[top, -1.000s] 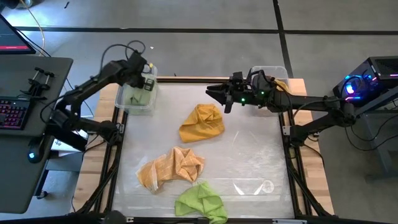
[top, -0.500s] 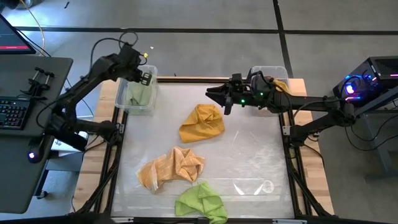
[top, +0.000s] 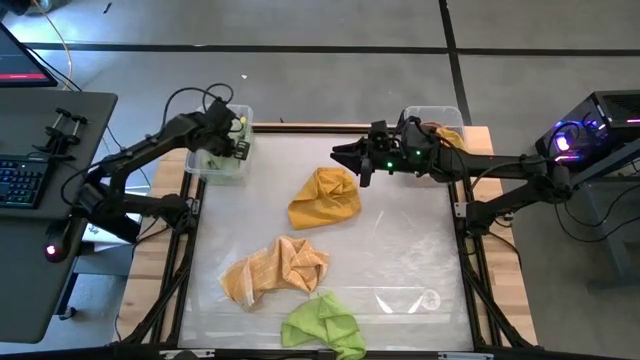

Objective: Sort towels by color in basket
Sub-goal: Put the green microfiber towel into the left transparent bin, then put the yellow kitchen towel into the right transparent bin

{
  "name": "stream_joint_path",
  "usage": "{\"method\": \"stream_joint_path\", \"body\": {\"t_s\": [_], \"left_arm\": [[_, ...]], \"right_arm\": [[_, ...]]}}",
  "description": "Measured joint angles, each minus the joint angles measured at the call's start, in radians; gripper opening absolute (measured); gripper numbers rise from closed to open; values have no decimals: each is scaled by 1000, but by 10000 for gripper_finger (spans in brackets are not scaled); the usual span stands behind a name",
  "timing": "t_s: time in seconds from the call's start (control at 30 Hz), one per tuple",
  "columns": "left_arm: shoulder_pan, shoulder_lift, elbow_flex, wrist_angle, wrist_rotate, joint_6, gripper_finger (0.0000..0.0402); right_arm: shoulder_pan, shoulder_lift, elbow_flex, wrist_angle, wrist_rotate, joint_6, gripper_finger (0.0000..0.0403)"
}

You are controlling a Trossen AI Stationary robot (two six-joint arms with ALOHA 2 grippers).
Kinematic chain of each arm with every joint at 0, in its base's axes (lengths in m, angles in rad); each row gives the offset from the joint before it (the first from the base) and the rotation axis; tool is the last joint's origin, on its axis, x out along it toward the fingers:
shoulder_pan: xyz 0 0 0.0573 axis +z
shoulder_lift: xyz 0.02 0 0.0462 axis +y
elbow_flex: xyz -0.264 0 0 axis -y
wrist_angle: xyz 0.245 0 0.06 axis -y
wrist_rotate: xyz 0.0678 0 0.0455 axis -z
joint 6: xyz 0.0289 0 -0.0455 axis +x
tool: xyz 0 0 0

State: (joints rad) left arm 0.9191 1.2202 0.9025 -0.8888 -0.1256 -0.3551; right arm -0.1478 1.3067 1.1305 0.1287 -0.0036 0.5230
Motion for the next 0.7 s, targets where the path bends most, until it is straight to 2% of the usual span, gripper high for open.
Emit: {"method": "stream_joint_path", "body": {"t_s": [0.1,0.37,0.6,0.7], "left_arm": [[9,5,-2,-1,-68,39,0],[-1,2,175,-108,-79,130,0],[-42,-90,249,-72,-95,169,0],[-78,-155,249,-18,-63,209,0]], "right_arm": [[0,0,0,-7,0,1,126],[0,0,0,-33,0,25,126],[50,10,0,-262,54,98,126],[104,30,0,-341,28,1,126]]}}
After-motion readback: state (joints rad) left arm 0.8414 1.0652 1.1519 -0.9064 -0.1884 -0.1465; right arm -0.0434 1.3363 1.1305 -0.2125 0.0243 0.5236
